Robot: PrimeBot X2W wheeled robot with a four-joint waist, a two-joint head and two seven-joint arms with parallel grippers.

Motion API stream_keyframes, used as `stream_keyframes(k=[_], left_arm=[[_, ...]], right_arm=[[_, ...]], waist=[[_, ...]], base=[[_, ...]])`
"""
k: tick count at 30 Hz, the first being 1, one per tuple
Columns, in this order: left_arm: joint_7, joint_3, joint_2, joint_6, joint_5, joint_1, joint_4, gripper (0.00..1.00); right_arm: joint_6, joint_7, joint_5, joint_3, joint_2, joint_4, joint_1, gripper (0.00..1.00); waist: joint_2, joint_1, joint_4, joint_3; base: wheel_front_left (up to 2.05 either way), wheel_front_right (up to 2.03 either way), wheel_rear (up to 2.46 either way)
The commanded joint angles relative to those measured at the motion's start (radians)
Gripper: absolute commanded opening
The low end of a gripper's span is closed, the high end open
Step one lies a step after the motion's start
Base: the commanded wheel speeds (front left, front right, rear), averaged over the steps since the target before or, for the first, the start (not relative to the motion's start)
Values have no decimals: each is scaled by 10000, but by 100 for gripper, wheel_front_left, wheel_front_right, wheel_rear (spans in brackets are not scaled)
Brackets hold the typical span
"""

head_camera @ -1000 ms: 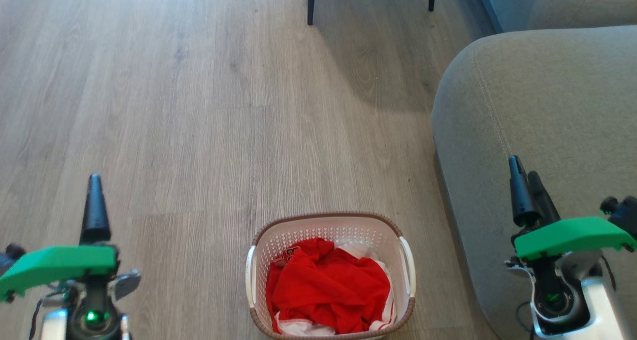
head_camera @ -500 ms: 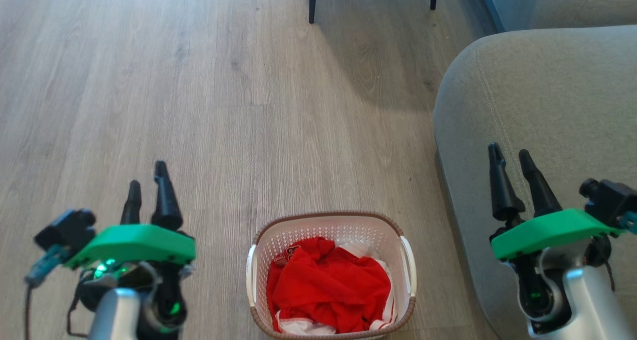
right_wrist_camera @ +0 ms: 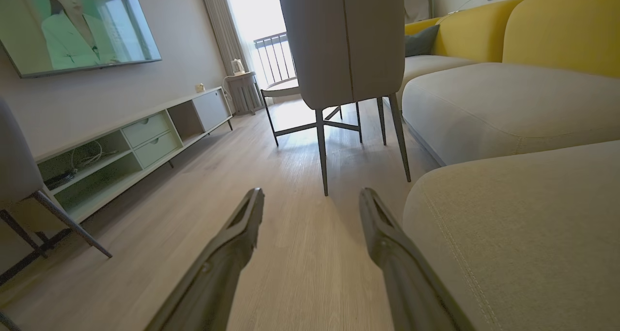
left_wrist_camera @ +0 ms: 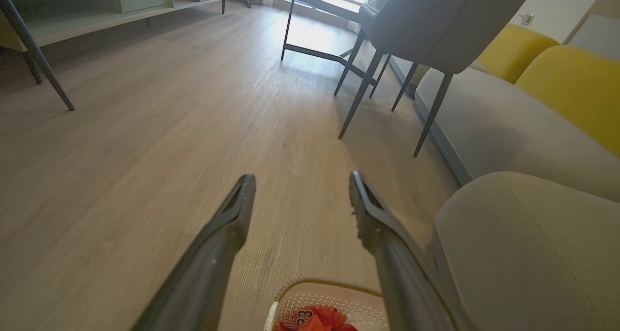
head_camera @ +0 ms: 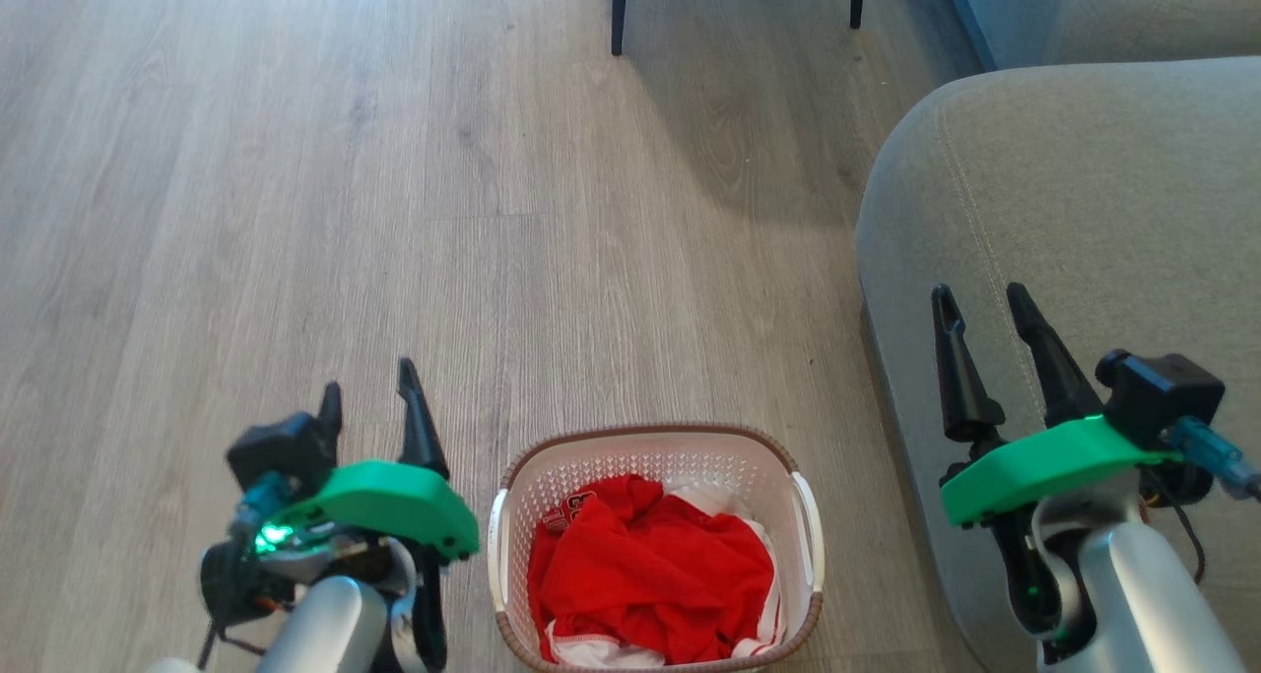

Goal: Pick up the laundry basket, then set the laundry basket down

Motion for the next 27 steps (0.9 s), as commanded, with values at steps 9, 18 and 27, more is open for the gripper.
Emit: stream_keyframes(k=[9, 18, 27], left_arm=[[-390, -440, 249, -2, 1018, -866, -109, 100], [-654, 251, -188, -1139, 1529, -606, -1004, 100], [-888, 1151, -685, -1721, 2565, -427, -1943, 100]], right_arm=[[53, -393, -878, 295, 119, 461, -246, 100], [58, -657, -1599, 263, 252, 600, -341, 100], [63, -890, -2501, 475, 263, 28, -391, 100]], waist=[[0, 0, 26, -66], [0, 0, 21, -80], [0, 0, -7, -67]], base=[[0, 0, 0], [0, 0, 0], [0, 0, 0]])
